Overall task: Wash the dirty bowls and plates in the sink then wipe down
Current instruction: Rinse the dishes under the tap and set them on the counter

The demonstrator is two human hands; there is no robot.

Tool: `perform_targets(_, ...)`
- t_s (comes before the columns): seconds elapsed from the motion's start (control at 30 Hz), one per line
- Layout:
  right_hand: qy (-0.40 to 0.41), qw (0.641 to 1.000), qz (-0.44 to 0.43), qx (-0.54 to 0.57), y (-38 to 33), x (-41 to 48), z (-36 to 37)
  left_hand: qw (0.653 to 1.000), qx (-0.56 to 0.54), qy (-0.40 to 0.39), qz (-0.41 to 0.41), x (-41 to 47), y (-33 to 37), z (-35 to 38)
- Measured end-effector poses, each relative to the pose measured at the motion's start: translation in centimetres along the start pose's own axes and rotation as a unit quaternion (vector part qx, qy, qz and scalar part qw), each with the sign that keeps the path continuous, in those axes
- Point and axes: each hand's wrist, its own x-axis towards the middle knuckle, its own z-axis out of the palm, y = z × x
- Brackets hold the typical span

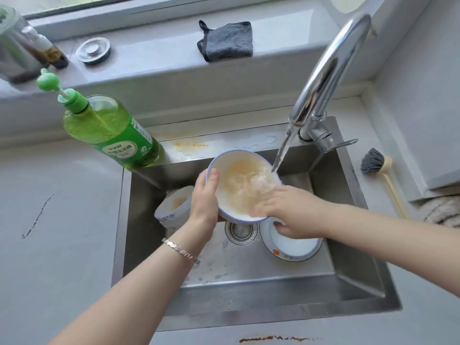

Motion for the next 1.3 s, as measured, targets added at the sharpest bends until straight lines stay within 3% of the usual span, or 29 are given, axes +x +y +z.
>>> perform_targets(0.13, -0.050, 0.998, 0.027, -0.034, 1.7, -1.1, 0.2, 0.993, 0.108, -0.002, -0.051, 0.2, 0.8, -2.5)
perform_targets(0.33, -0.072, 0.985, 0.124, 0.094, 1.8, -2.9, 2.4, 0.952, 0.304, 0.015, -0.029, 0.4, 1.0, -6.6)
perform_targets(0.47, -0.038, 0.976, 0.158, 0.148, 1.3, -3.7, 3.2, 0.862, 0.490, 0.052, 0.120, 0.1, 0.0, -9.1)
perform_targets(0.57, -0.030, 0.972, 0.164, 0.165, 0.9, -3.9, 3.5, 0.797, 0.564, 0.072, 0.203, -0.6, -0.1, -10.2)
perform_targets(0.67, -0.028, 0.972, 0.163, 0.166, 0.3, -3.8, 3.2, 0.685, 0.653, 0.109, 0.306, -1.0, -0.4, -11.6)
perform_targets(0.73, -0.032, 0.972, 0.161, 0.165, 0.0, -3.5, 3.0, 0.660, 0.668, 0.122, 0.321, -1.4, -0.4, -11.9)
perform_targets(0.8, -0.039, 0.975, 0.161, 0.148, -0.5, -3.2, 2.9, 0.690, 0.659, 0.128, 0.270, -1.8, 0.1, -11.1)
perform_targets(0.9, -0.028, 0.980, 0.147, 0.134, -1.7, -2.3, 3.2, 0.765, 0.613, 0.093, 0.173, -2.4, 0.1, -8.9)
perform_targets(1.1, 0.032, 0.985, 0.039, 0.164, -5.6, 0.2, 3.1, 0.948, 0.292, -0.030, 0.122, -3.0, -0.2, -1.9)
perform_targets(1.2, 0.052, 0.983, 0.013, 0.176, -4.5, -0.4, 2.8, 0.981, 0.168, -0.044, 0.087, -2.6, 1.0, 0.2)
perform_targets(1.3, 0.047, 0.998, -0.035, -0.026, 0.5, -1.2, 2.7, 0.979, 0.177, -0.087, 0.043, -2.4, 2.2, 0.3)
